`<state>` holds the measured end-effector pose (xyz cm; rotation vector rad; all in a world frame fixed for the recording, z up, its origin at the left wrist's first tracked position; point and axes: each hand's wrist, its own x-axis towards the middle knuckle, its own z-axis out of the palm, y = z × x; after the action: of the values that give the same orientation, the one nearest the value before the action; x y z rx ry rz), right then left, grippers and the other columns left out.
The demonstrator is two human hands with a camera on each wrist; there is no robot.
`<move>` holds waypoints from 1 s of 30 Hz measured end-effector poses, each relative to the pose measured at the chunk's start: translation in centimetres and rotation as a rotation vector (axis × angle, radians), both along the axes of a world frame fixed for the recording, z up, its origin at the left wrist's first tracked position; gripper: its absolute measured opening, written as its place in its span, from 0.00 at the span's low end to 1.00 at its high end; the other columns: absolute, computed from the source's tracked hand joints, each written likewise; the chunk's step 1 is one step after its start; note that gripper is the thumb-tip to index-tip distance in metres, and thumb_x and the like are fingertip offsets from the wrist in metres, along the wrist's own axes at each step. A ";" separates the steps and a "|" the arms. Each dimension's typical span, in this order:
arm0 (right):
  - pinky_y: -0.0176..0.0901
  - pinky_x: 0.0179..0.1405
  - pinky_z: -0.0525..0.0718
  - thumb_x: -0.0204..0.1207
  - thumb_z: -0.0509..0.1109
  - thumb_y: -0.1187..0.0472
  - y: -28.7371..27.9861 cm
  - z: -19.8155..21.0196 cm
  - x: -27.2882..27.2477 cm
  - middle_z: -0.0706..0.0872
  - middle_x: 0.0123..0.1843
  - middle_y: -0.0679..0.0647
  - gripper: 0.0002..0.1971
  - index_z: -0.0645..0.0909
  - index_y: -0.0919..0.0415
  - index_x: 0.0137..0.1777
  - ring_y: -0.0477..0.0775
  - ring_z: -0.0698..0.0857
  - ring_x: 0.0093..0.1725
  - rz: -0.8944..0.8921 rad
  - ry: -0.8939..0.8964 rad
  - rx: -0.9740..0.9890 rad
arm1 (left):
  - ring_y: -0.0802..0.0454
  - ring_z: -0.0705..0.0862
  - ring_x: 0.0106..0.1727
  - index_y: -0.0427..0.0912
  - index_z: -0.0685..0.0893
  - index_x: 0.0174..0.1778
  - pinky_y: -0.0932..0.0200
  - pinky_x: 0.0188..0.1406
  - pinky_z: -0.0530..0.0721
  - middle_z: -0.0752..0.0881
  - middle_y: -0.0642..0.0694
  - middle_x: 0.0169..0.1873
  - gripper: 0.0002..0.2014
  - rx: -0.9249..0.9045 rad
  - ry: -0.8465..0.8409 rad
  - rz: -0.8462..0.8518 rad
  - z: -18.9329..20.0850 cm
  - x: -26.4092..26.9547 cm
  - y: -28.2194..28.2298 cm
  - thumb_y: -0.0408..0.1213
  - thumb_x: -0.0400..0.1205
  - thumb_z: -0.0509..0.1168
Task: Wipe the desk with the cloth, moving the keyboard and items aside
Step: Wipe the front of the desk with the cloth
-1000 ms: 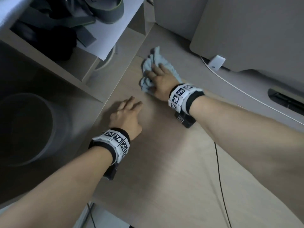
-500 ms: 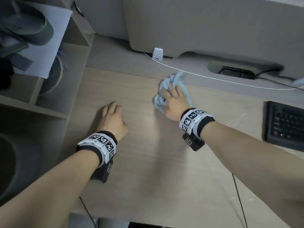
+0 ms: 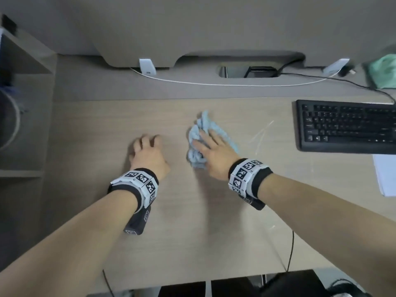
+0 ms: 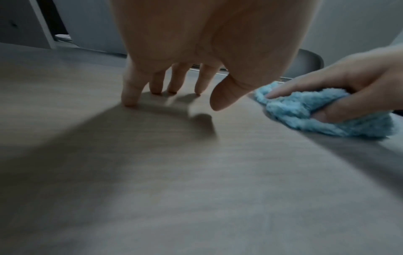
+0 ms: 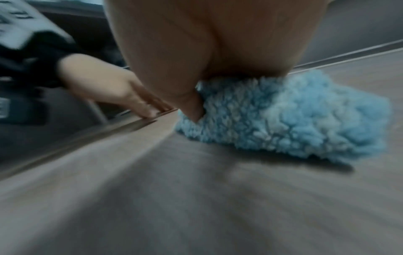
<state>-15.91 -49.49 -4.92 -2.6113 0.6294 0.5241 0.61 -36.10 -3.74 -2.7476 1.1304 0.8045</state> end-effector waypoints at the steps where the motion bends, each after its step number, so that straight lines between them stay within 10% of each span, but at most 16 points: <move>1: 0.64 0.83 0.55 0.74 0.71 0.61 0.2 0.4 -0.5 0.52 0.87 0.57 0.40 0.57 0.53 0.84 0.65 0.49 0.85 0.021 -0.026 0.025 | 0.34 0.56 0.80 0.48 0.62 0.79 0.36 0.74 0.69 0.61 0.37 0.78 0.36 0.019 -0.002 0.016 0.1 -0.3 -0.5 0.36 0.74 0.65; 7: 0.50 0.75 0.70 0.74 0.73 0.65 -8.2 3.8 -5.6 0.66 0.81 0.59 0.33 0.67 0.61 0.79 0.57 0.73 0.74 -0.544 -0.365 0.151 | 0.32 0.52 0.82 0.49 0.58 0.82 0.38 0.78 0.65 0.56 0.34 0.81 0.39 0.088 -0.009 0.039 0.0 -0.6 -1.3 0.37 0.74 0.64; 10: 0.52 0.70 0.76 0.77 0.68 0.63 -12.6 3.2 -8.6 0.69 0.77 0.61 0.27 0.68 0.63 0.76 0.59 0.77 0.68 -0.659 -0.232 0.032 | 0.31 0.52 0.83 0.52 0.56 0.83 0.41 0.81 0.61 0.55 0.33 0.82 0.42 0.101 -0.015 0.012 -0.2 -0.1 -0.7 0.36 0.71 0.64; 14: 0.69 0.81 0.54 0.76 0.62 0.59 -9.5 0.6 -8.1 0.60 0.83 0.65 0.32 0.63 0.64 0.81 0.72 0.53 0.83 -0.313 0.203 -0.268 | 0.31 0.52 0.83 0.53 0.55 0.83 0.43 0.82 0.58 0.55 0.33 0.83 0.43 0.113 -0.009 0.018 -0.2 -0.2 -0.6 0.34 0.70 0.62; 21: 0.63 0.84 0.46 0.74 0.70 0.60 -5.0 -1.1 -8.6 0.59 0.85 0.58 0.34 0.66 0.61 0.80 0.62 0.48 0.86 0.039 -0.025 -0.076 | 0.34 0.55 0.82 0.55 0.58 0.82 0.43 0.81 0.61 0.56 0.36 0.83 0.42 0.125 0.000 -0.020 0.6 0.1 -0.8 0.32 0.69 0.62; 26: 0.63 0.84 0.49 0.75 0.66 0.55 -7.6 -1.0 -6.9 0.47 0.87 0.63 0.42 0.49 0.63 0.85 0.70 0.44 0.85 -0.418 0.098 -0.129 | 0.32 0.56 0.83 0.56 0.55 0.82 0.44 0.81 0.62 0.53 0.36 0.84 0.43 0.144 -0.013 -0.039 0.6 0.1 -0.5 0.33 0.70 0.63; 30: 0.70 0.81 0.51 0.62 0.70 0.57 0.4 -1.7 -4.6 0.51 0.87 0.62 0.49 0.53 0.61 0.84 0.71 0.46 0.85 0.061 0.045 -0.009 | 0.29 0.59 0.80 0.55 0.55 0.81 0.43 0.79 0.66 0.55 0.34 0.83 0.43 0.158 -0.041 -0.060 0.4 -0.1 -0.5 0.32 0.69 0.63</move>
<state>-20.54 -49.10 -6.58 -2.6408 0.5695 0.6016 0.54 -36.58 -3.38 -2.5773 1.0855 0.7896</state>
